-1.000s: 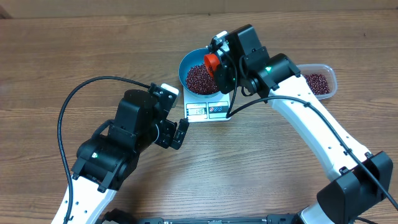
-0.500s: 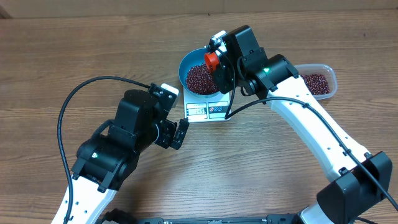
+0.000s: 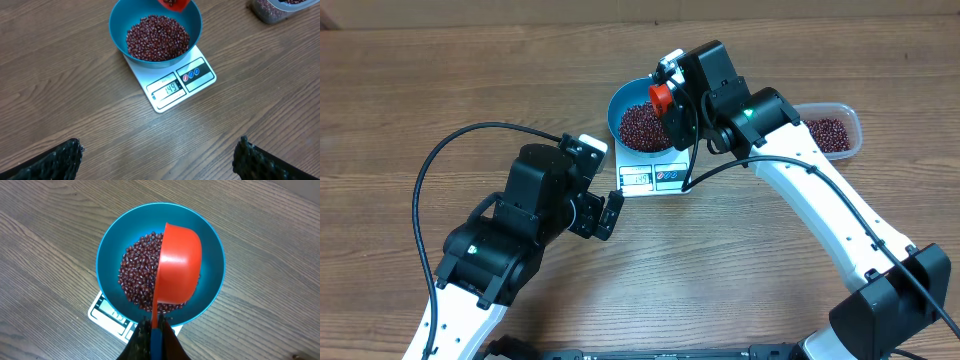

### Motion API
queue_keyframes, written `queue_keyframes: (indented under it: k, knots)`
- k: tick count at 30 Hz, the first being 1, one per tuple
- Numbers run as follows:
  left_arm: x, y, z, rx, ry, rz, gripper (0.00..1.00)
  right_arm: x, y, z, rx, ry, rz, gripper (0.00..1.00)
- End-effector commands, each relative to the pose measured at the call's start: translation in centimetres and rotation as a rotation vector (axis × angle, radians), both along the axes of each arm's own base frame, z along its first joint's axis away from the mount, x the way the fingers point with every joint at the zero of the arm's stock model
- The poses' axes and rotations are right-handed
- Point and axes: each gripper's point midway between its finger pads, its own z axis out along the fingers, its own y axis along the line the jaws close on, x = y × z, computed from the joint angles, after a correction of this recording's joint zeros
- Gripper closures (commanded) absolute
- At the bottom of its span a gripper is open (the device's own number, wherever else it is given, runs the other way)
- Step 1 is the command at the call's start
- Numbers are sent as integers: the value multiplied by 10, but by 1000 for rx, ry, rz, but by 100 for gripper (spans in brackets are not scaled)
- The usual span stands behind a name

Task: Scoop item into bowl and weigh 150g on scale
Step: 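Tilt the red scoop with the right gripper, trickling beans into the bowl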

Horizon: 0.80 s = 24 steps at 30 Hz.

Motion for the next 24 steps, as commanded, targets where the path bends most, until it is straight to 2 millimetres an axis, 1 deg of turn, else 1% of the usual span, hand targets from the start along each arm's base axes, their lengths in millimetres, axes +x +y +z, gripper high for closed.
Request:
queue_keyframes:
  k: [1,19,21,24]
  knots:
    - [0,-1,-2,3,5,2,0,-1,-1,20,19,-49,2,96]
    - [0,-1,-2,3,5,2,0,-1,-1,21,18,-50,1,96]
    - [0,-1,-2,3,5,2,1,2,-2,22,13,-62,-8,96]
    - [0,-1,-2,3,5,2,1,4,5,27,46,-78,9,96]
